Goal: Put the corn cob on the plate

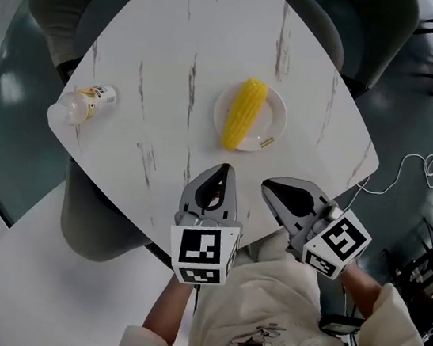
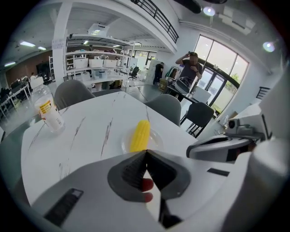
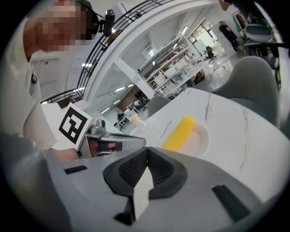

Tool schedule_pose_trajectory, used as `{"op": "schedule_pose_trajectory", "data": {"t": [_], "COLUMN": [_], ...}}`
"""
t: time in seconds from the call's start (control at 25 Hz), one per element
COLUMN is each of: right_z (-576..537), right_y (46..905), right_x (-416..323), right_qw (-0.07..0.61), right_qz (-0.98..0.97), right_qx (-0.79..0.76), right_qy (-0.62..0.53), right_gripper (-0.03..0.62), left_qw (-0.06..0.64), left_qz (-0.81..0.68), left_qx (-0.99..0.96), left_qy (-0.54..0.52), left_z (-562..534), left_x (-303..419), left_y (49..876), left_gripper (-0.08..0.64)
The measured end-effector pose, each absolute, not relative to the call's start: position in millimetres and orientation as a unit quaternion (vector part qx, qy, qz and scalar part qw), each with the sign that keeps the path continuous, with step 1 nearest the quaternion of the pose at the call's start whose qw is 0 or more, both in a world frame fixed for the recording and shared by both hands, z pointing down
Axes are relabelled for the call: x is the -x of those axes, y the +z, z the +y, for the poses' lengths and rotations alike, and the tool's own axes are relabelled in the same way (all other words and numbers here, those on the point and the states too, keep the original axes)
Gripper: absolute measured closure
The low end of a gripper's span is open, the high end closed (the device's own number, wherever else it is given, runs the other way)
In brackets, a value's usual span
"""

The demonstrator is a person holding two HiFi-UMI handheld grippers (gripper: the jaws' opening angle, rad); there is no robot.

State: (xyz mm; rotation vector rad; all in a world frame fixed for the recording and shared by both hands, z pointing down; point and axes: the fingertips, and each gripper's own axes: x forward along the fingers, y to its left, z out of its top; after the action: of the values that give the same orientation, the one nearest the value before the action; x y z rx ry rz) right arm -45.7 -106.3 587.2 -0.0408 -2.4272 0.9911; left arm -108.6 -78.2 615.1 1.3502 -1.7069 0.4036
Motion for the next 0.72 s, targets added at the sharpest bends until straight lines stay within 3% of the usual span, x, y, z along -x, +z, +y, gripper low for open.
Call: {"op": "schedule_pose_trajectory", "data": {"t": [0.36, 0.72], "right_z": [-48, 51], "right_y": [509, 431], "right_x": [46, 22], "right_qw": [0.169, 0.159], "right_qz": [-0.905, -0.894], "right_qx": [0.114, 0.25], "right_qy": [0.374, 0.335], "right_gripper": [0.586, 0.586], "left_qw": [0.419, 0.401], "left_qz": [-0.704, -0.704], "left_qx": [-0.559, -0.576], "left_qy": [0.128, 0.109], "left_z": [-25, 38], "left_x": [95, 51], "left_y": [559, 502], "left_gripper": [0.551, 0.551]}}
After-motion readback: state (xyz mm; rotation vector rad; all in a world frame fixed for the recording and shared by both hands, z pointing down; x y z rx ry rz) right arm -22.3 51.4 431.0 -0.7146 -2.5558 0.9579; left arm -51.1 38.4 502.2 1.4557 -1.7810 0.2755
